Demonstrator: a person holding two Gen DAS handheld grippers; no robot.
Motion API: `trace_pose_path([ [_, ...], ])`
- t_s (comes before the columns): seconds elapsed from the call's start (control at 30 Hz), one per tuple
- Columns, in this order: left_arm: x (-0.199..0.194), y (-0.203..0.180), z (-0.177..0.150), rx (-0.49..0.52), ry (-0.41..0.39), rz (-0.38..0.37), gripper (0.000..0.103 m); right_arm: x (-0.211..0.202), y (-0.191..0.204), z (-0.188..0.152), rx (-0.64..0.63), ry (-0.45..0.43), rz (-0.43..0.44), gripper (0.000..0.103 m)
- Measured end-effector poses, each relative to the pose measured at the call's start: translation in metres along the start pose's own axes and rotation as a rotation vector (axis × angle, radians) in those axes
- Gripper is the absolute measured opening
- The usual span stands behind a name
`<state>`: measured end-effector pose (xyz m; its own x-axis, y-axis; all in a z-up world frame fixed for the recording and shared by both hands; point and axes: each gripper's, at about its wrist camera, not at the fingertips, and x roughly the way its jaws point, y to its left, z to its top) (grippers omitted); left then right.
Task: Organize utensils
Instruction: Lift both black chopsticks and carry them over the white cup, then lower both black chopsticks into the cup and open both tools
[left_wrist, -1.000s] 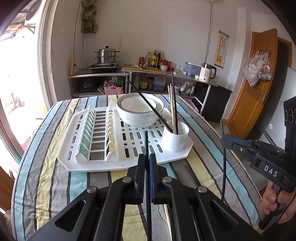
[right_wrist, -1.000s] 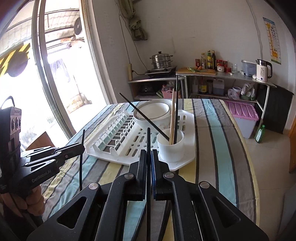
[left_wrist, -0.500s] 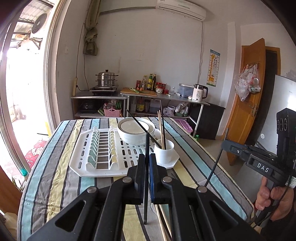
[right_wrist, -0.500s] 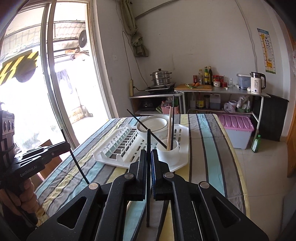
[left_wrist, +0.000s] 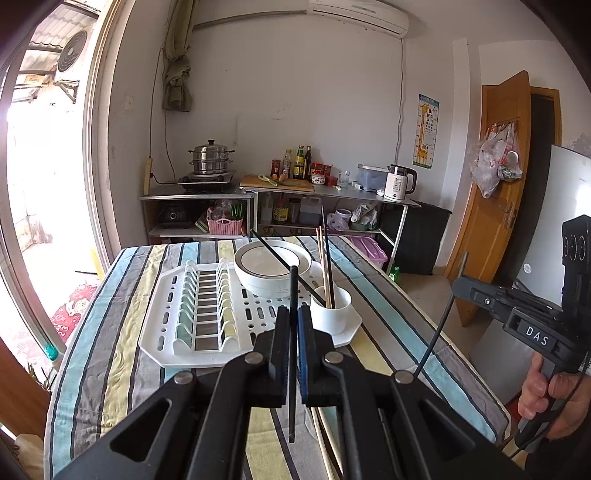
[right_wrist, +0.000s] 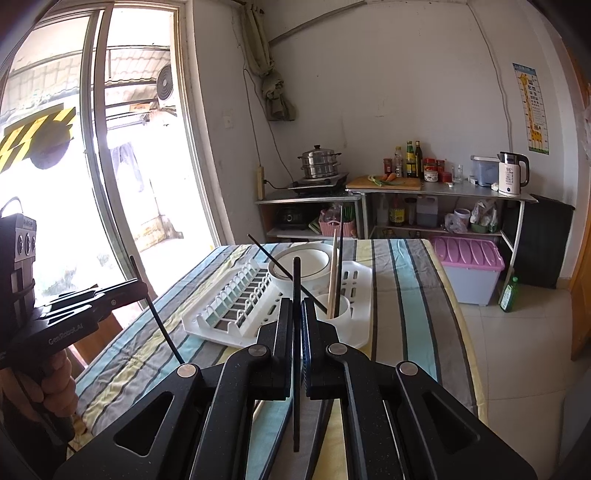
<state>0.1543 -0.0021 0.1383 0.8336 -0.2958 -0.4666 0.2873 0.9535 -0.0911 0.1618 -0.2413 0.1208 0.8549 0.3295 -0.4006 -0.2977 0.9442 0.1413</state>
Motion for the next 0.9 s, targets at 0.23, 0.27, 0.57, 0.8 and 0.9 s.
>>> trace_pose_path([
  [0.23,0.018,-0.012,0.036,0.029,-0.002,-0.024,0.004,0.001,-0.008,0.034,-0.017,-0.051,-0.02,0.004],
  [0.27,0.022,-0.013,0.043,0.028,-0.001,-0.03,0.004,0.002,-0.01,0.04,-0.016,-0.058,-0.021,0.004],
  [0.57,0.055,-0.022,0.094,0.0,-0.03,-0.06,0.004,0.027,-0.023,0.089,-0.016,-0.111,-0.035,0.004],
  [0.8,0.089,-0.025,0.118,-0.025,-0.027,-0.071,0.004,0.056,-0.034,0.109,0.001,-0.12,-0.029,0.004],
  [0.9,0.102,-0.025,0.126,-0.033,-0.025,-0.076,0.004,0.068,-0.038,0.115,0.007,-0.12,-0.024,0.004],
])
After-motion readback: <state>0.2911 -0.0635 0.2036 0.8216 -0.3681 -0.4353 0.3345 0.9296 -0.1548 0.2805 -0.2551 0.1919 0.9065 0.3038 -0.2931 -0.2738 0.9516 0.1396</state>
